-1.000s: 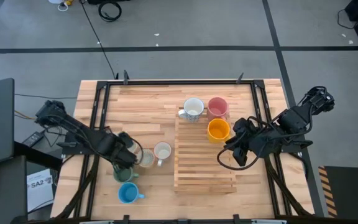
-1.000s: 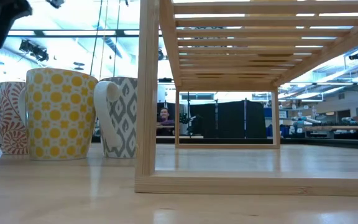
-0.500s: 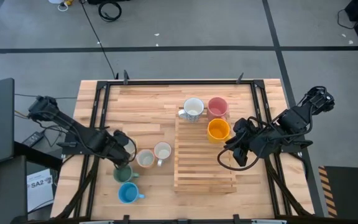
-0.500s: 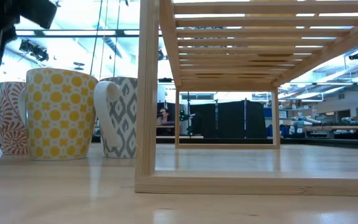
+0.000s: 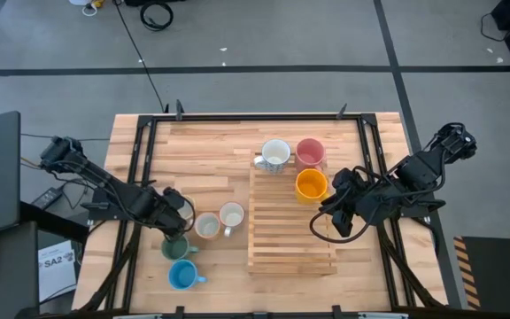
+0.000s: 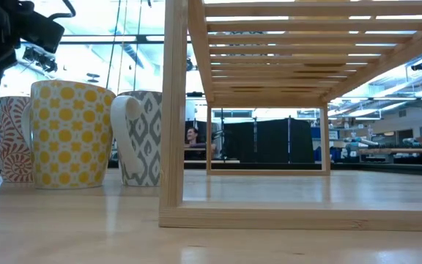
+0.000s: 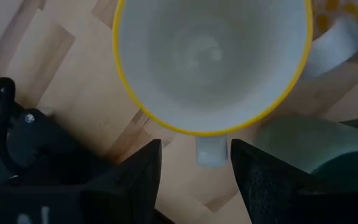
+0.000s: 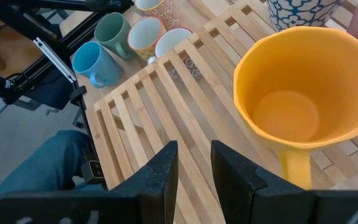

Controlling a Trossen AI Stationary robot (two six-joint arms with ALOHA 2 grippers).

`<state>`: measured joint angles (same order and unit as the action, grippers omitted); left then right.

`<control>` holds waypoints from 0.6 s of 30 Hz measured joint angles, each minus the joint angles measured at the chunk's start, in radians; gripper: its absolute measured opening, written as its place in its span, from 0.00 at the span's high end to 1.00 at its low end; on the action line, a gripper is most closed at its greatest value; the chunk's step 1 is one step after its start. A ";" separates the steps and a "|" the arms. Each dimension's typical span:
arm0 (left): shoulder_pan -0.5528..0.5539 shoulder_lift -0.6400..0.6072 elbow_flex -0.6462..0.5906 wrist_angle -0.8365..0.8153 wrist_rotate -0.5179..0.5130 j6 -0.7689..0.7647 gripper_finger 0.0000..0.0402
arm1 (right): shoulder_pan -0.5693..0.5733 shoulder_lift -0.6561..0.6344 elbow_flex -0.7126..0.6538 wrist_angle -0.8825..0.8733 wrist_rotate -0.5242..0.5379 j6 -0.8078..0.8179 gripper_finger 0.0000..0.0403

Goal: Place coffee mugs
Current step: Put the orange patterned mug on the shelf

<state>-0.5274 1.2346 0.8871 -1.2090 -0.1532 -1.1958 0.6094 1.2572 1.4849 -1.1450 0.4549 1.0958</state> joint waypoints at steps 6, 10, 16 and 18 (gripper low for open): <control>0.000 0.014 0.000 0.024 0.000 -0.005 0.50 | 0.000 0.000 0.000 0.000 0.000 0.000 0.75; 0.000 0.024 -0.024 0.032 -0.003 -0.006 0.50 | 0.000 0.000 0.000 0.000 0.000 0.000 0.75; 0.000 0.023 -0.078 0.070 -0.001 -0.046 0.50 | 0.000 0.000 0.000 0.001 0.000 0.000 0.75; 0.000 0.023 -0.084 0.073 0.000 -0.046 0.51 | 0.000 0.000 0.000 0.001 0.000 0.000 0.75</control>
<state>-0.5274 1.2575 0.8036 -1.1364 -0.1533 -1.2415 0.6094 1.2572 1.4849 -1.1439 0.4549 1.0959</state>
